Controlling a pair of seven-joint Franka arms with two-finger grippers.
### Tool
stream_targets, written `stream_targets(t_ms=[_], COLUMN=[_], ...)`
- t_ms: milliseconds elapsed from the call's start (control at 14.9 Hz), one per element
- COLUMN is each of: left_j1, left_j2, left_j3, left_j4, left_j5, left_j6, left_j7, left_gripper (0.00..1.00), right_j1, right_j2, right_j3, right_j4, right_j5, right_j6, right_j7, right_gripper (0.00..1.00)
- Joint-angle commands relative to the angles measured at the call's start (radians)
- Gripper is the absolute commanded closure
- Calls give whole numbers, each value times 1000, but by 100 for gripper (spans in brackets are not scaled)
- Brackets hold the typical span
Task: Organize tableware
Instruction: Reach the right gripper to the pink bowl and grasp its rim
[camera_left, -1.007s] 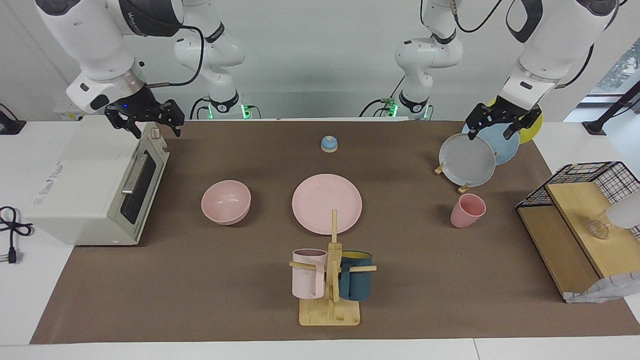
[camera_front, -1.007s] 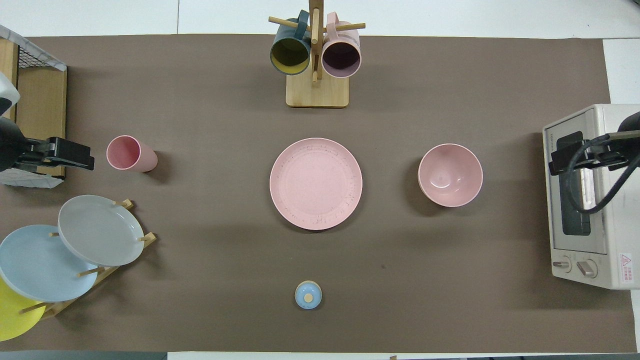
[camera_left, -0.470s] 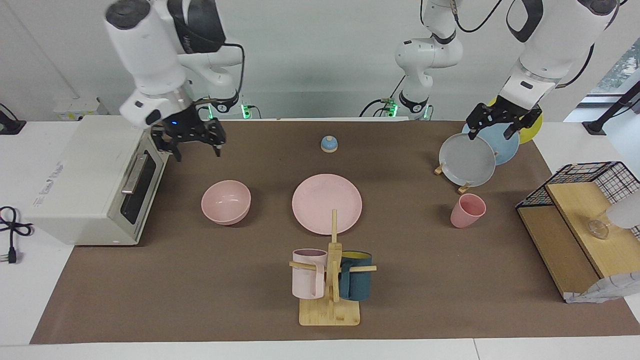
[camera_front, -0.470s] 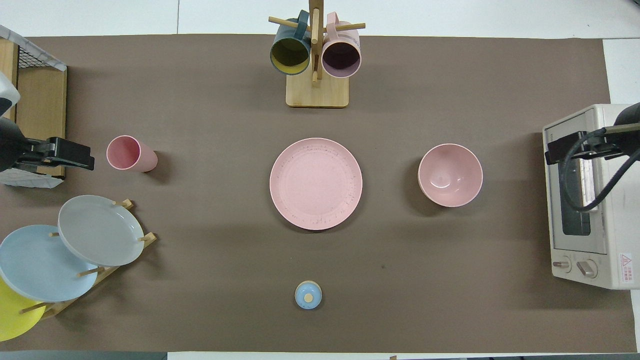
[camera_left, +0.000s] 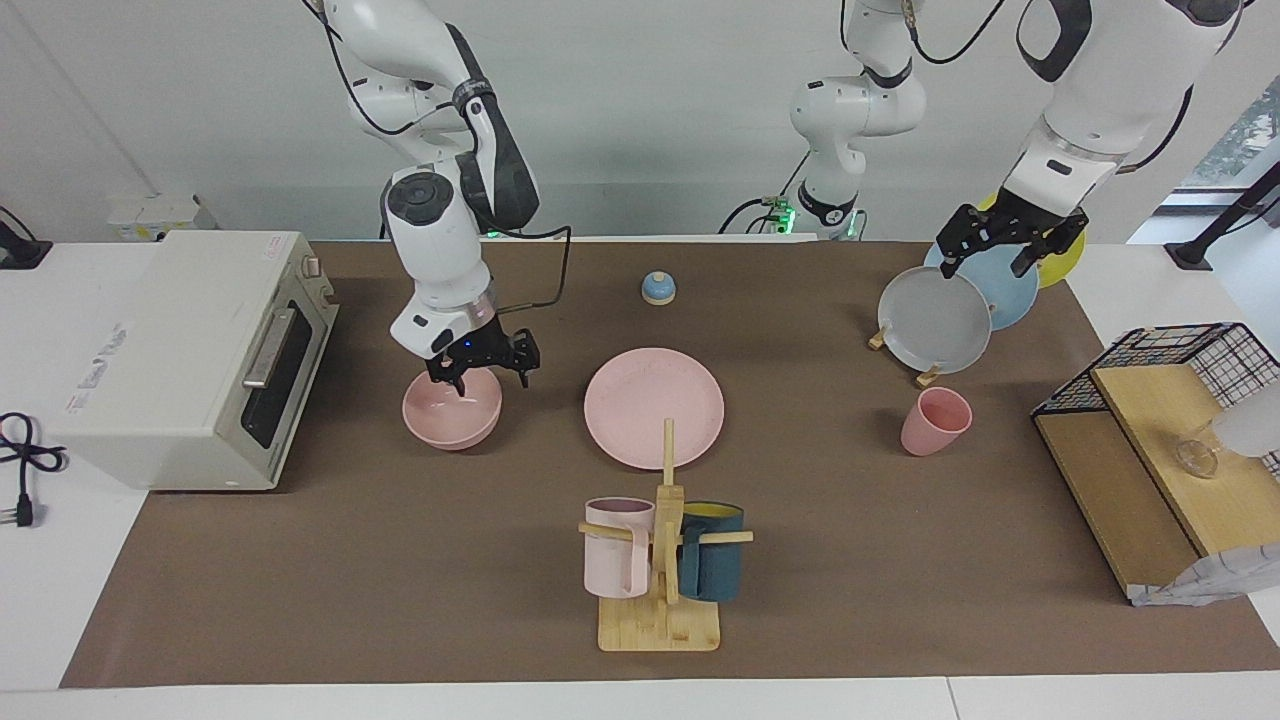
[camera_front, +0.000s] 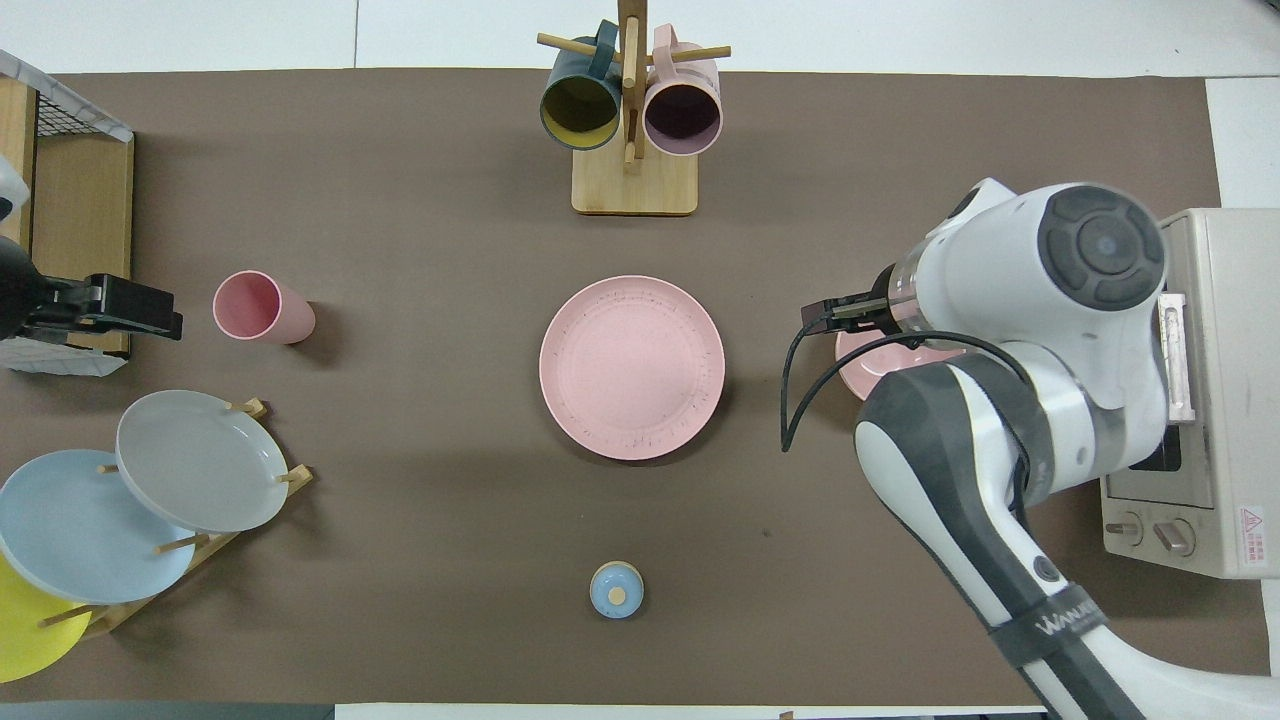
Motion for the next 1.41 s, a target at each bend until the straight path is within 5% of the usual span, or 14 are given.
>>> stream_targets(t_ms=[0,268,537,671,940,1141,1342], left_j1=[-1,-1,-3,-1,-3,-1,-9], left_j2=[-15,-19,-22,-22,-24,-22,20], left_j3=[3,3,3,3,3,3,1], left_j4=[-8,-19,-21,-21,-22,-25,-27], left_j5=[21,21,21,21,21,21,14], left_j6=[-10,-2,-1,-1,2,11,80], left_j7=[-12,-12,-13,-13,-12,-10,-41], left_gripper=[0,0,0,0,0,0,0], right_j1=[-8,-15,-15,-15,-6,2,95], right_j2=[-32,-22,-3,-3,7,98,182], right_j3=[8,7,7,8,10,98,152], right_j4=[-56,-110,-113,-112,-63,258,460], right_j5=[8,8,8,2,-1,-6,-87], right_j6=[32,94,94,94,31,-243,-316], right_j7=[-47,-98,-99,-101,-96,18,250], right_gripper=[1,46,66,100,100,100,100])
